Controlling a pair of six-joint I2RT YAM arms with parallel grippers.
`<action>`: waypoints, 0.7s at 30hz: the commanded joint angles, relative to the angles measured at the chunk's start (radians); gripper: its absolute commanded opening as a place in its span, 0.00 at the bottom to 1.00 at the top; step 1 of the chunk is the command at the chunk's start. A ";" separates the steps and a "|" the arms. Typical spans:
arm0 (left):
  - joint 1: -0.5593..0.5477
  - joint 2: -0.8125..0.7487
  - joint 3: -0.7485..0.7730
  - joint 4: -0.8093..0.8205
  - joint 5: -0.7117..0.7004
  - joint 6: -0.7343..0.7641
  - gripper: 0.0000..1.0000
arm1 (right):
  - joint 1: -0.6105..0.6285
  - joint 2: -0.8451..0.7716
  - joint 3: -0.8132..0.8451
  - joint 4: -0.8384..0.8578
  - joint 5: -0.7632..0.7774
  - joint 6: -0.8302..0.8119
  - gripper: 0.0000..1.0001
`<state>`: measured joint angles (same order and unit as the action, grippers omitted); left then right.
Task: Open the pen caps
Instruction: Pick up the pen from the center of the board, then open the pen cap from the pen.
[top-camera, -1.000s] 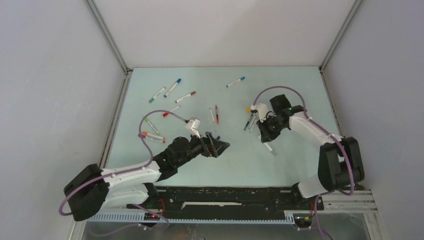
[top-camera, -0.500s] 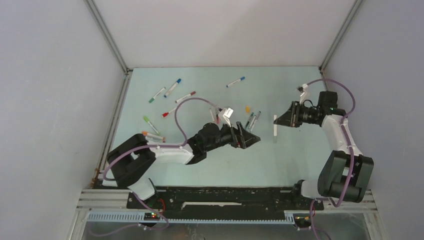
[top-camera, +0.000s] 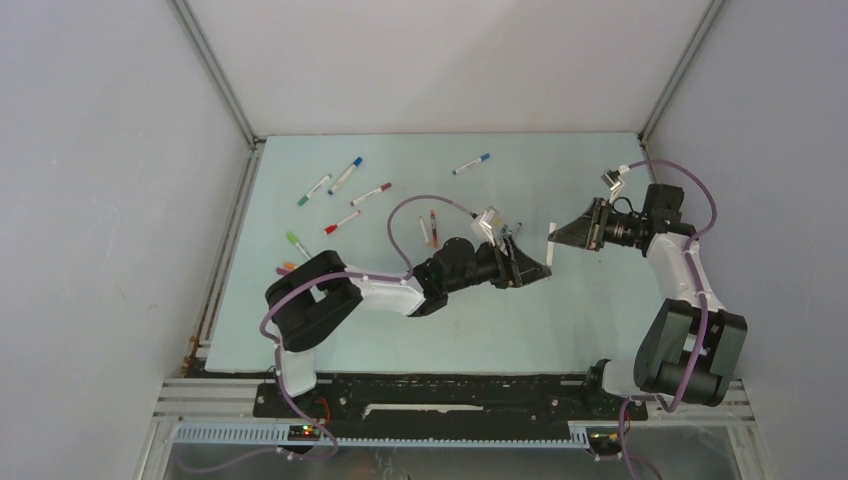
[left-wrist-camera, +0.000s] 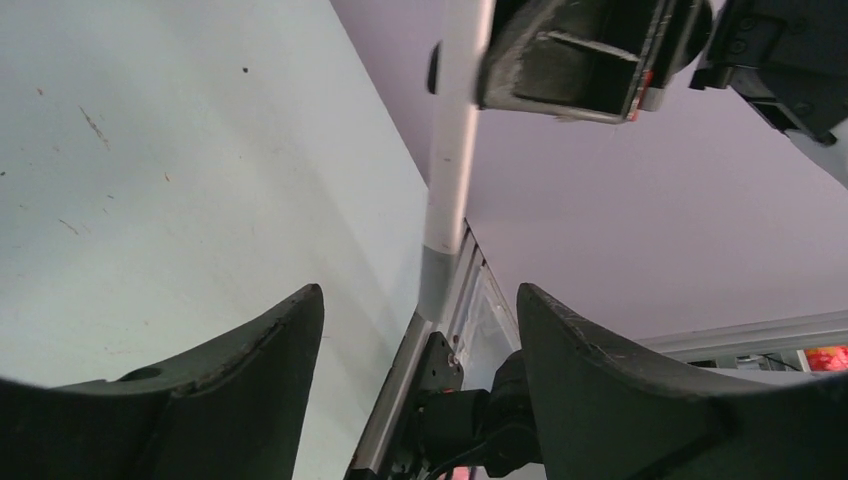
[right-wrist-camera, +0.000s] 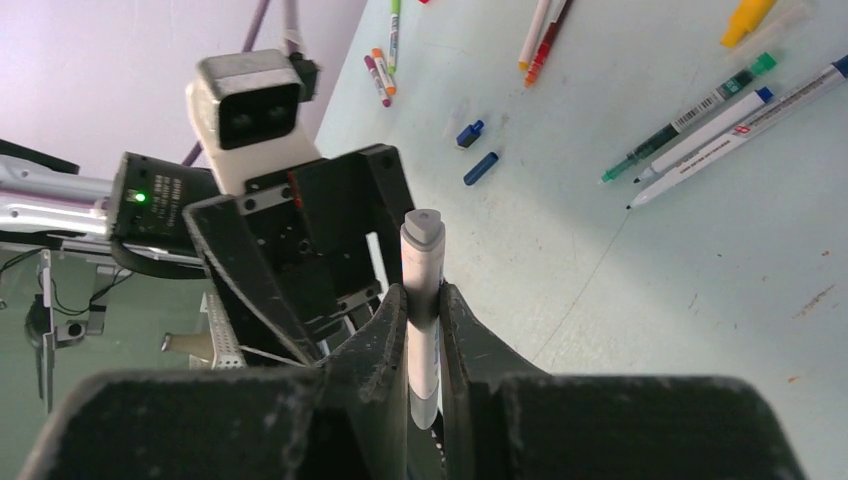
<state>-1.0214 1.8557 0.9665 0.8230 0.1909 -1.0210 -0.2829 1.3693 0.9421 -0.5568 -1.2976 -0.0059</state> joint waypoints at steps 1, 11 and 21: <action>-0.009 0.043 0.084 0.020 0.012 -0.049 0.72 | -0.001 -0.026 -0.007 0.047 -0.049 0.035 0.00; -0.015 0.078 0.137 0.027 0.031 -0.061 0.58 | 0.011 -0.015 -0.009 0.053 -0.047 0.043 0.00; -0.020 0.089 0.149 0.034 0.055 -0.073 0.38 | 0.014 -0.006 -0.010 0.053 -0.037 0.045 0.00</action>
<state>-1.0348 1.9415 1.0584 0.8139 0.2218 -1.0843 -0.2749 1.3685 0.9298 -0.5346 -1.3140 0.0345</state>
